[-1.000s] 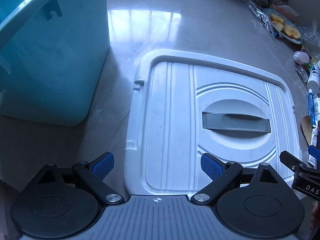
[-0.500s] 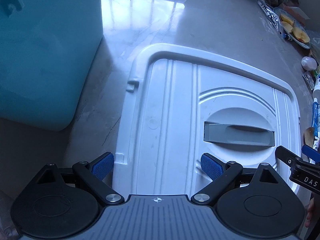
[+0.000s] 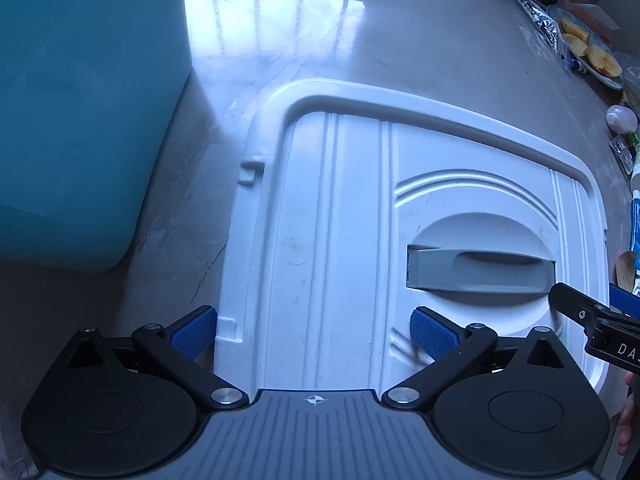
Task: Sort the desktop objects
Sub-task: 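Close both tools on opposite edges of the white lid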
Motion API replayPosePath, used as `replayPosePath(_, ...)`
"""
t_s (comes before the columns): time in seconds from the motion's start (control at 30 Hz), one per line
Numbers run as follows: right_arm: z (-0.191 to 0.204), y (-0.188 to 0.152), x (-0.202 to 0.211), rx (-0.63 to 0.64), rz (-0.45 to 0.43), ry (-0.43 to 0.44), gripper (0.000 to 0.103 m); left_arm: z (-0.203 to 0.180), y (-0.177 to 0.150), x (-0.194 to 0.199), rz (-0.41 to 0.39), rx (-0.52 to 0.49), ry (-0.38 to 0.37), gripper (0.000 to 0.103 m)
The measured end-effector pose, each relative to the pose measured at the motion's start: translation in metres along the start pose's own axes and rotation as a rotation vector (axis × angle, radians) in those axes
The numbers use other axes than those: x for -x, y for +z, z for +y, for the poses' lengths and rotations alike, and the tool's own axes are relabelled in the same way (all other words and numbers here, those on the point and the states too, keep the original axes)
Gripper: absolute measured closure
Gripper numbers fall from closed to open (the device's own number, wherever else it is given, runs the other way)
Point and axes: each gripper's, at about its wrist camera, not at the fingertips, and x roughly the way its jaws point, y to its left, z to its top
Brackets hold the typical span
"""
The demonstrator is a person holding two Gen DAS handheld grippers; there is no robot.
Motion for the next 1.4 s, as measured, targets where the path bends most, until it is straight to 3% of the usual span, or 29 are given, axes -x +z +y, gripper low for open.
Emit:
replayPosePath(0.37, 0.006, -0.027, 0.014, -0.003, 0.032, -0.001, 0.0, -0.028, -0.018, -0.009, 0.016, -0.004, 0.001, 0.0)
replayPosePath(0.67, 0.019, -0.078, 0.04, -0.019, 0.065, -0.002, 0.0, -0.058, -0.056, -0.01, 0.068, -0.013, -0.006, 0.0)
replayPosePath(1.0, 0.021, -0.08, 0.042, -0.046, 0.078, -0.012, 0.0, -0.106, -0.045, -0.032, 0.075, -0.02, -0.01, 0.0)
replayPosePath(1.23, -0.008, -0.067, 0.055, -0.105, 0.12, 0.075, 0.0, -0.147, -0.03, -0.048, 0.078, -0.014, -0.01, 0.0)
replayPosePath(1.4, -0.029, -0.069, 0.068, -0.076, 0.182, 0.157, 0.0, -0.182, -0.019, -0.06, 0.083, -0.011, -0.005, 0.0)
